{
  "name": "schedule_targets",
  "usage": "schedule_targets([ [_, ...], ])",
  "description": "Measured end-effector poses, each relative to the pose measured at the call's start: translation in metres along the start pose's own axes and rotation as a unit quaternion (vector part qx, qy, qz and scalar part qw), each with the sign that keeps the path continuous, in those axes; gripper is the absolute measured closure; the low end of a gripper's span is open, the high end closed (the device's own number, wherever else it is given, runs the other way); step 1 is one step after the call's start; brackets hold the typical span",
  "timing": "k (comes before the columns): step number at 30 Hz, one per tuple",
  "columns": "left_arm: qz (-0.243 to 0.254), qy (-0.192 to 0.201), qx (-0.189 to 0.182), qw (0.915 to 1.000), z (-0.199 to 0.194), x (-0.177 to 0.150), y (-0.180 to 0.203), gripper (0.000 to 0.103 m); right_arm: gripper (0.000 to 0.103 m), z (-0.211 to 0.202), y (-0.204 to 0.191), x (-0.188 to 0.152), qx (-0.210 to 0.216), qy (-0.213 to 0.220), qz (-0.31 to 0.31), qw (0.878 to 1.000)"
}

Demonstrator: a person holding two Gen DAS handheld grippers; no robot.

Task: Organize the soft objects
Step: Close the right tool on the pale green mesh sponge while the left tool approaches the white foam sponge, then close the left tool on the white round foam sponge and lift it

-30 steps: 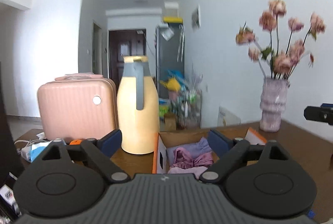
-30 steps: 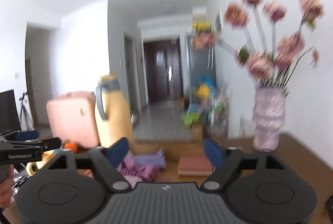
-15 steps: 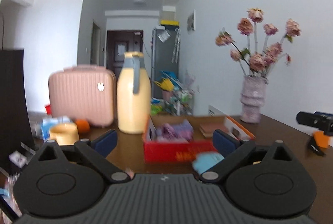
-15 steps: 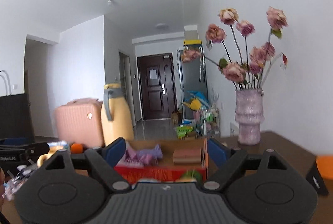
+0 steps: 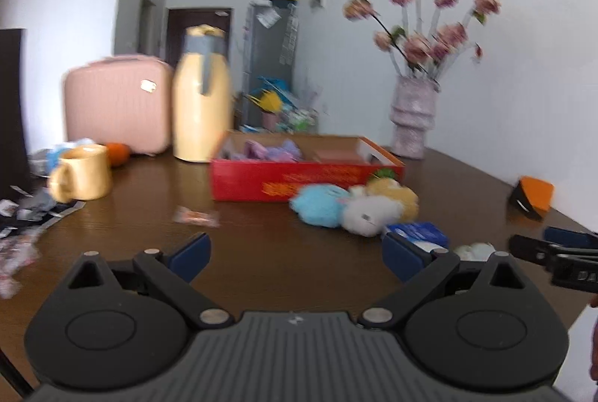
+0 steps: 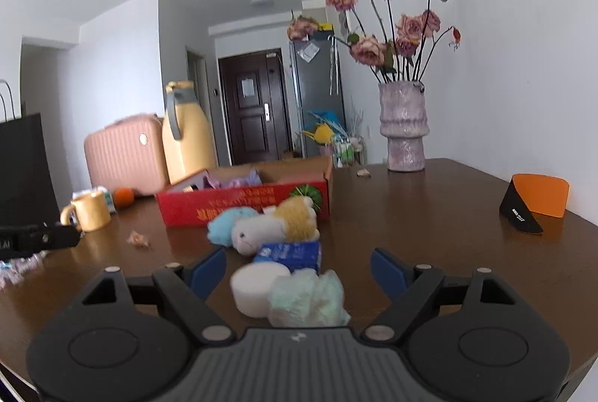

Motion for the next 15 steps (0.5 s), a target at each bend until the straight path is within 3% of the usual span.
schedule_targets([
  [5, 0.041, -0.046, -0.034, 0.9975, 0.040, -0.019, 0.036, 0.003, 0.023, 0.022, 0.012, -0.010, 0.008, -0.034, 0.004, 0.999],
  [9, 0.057, -0.067, -0.055, 0.9947, 0.069, -0.029, 0.058, 0.003, 0.025, 0.043, 0.016, -0.017, 0.048, -0.058, 0.016, 0.997],
  [12, 0.066, -0.086, -0.061, 0.9923, 0.087, -0.035, 0.064, 0.003, 0.045, 0.063, 0.014, -0.023, 0.066, -0.080, 0.015, 0.994],
  [13, 0.071, -0.094, -0.066, 0.9909, 0.092, -0.037, 0.067, 0.003, 0.062, 0.069, 0.015, -0.025, 0.073, -0.088, 0.018, 0.993],
  [15, 0.077, -0.103, -0.077, 0.9886, 0.099, -0.039, 0.072, 0.003, 0.065, 0.076, 0.019, -0.026, 0.083, -0.095, 0.030, 0.992],
])
Point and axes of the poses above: each gripper's, at about its wrist camera, not at the fingertips, and z roughly the way its jaws point, y to its right, x to its top, the point moved 4 cm from there along z, roughly the way its jaws point, and after that the axes turned 15 degrees about -z, right-handed, at the moved point
